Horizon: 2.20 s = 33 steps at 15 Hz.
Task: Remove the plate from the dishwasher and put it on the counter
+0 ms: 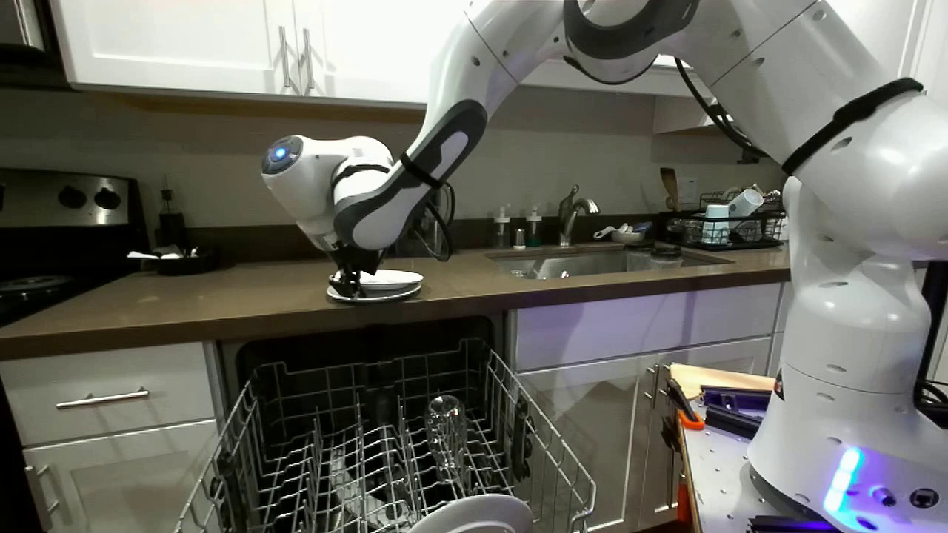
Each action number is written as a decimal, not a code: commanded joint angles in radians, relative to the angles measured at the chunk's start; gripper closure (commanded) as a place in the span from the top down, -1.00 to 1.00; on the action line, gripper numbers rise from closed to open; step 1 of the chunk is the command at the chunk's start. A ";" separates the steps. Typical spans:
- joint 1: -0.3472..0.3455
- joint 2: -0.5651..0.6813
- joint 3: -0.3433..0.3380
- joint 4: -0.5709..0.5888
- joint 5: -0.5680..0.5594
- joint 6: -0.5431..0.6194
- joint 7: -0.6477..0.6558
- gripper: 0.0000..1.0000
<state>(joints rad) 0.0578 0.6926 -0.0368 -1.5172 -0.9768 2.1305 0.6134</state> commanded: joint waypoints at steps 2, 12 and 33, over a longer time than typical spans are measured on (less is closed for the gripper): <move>0.000 -0.039 -0.006 -0.026 0.054 0.031 -0.058 0.71; 0.007 -0.050 -0.010 -0.032 0.129 0.072 -0.109 0.65; -0.001 -0.229 0.022 -0.225 0.501 0.176 -0.436 0.55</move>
<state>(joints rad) 0.0656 0.5766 -0.0341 -1.5986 -0.5584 2.2647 0.2816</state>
